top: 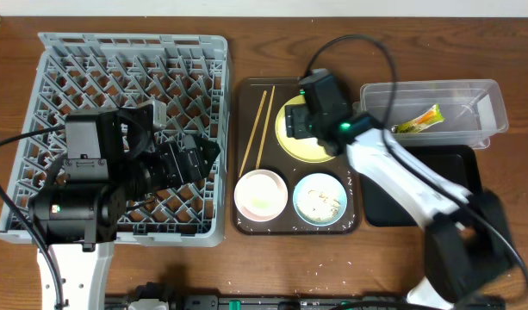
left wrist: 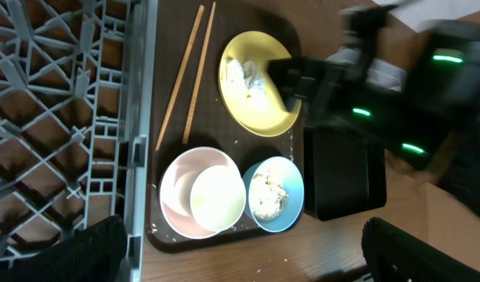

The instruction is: Sort waste into correct bins and load items into the dishwasher

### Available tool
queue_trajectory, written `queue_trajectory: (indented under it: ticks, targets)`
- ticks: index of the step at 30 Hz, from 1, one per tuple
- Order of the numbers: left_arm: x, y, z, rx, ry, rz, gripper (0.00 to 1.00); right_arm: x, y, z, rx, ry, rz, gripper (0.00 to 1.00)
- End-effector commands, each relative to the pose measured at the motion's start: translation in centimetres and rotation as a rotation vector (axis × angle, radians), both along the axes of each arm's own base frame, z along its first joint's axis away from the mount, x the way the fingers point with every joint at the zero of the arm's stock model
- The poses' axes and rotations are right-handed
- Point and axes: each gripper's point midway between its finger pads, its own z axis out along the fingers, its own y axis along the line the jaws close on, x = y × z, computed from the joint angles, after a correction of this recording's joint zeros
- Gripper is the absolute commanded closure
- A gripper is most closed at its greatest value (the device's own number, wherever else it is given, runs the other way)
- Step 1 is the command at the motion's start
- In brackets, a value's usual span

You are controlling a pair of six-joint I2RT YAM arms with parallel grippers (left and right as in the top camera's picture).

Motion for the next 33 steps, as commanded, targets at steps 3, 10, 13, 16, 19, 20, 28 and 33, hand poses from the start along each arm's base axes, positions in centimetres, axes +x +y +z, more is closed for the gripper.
queue_trajectory:
  ticks: [3, 10, 13, 16, 19, 20, 28, 33]
  targets:
    - [0.1, 0.0, 0.8, 0.000, -0.028, -0.010, 0.04, 2.6, -1.0, -8.5, -0.099, 0.046, -0.110, 0.17]
    - [0.1, 0.0, 0.8, 0.000, -0.028, -0.010, 0.04, 1.4, -0.1, -11.0, -0.045, 0.147, -0.073, 0.99]
    - [0.1, 0.0, 0.8, 0.000, -0.028, -0.010, 0.04, 1.5, -0.3, -8.0, 0.029, 0.139, -0.105, 0.99]
    - [0.1, 0.0, 0.8, 0.000, -0.028, -0.010, 0.04, 1.7, -1.8, -3.3, 0.125, 0.107, -0.215, 0.99]
    - [0.1, 0.0, 0.8, 0.000, -0.028, -0.010, 0.03, 2.0, -4.9, 1.6, 0.219, 0.054, -0.365, 0.99]
    - [0.1, 0.0, 0.8, 0.000, -0.028, -0.010, 0.04, 2.1, -6.3, 3.1, 0.243, 0.030, -0.424, 0.99]
    - [0.1, 0.0, 0.8, 0.000, -0.028, -0.010, 0.03, 2.7, -18.4, 5.4, 0.123, -0.098, -0.814, 0.99]
    - [0.1, 0.0, 0.8, 0.000, -0.028, -0.010, 0.04, 3.3, -21.7, 1.4, 0.058, -0.018, -0.865, 0.32]
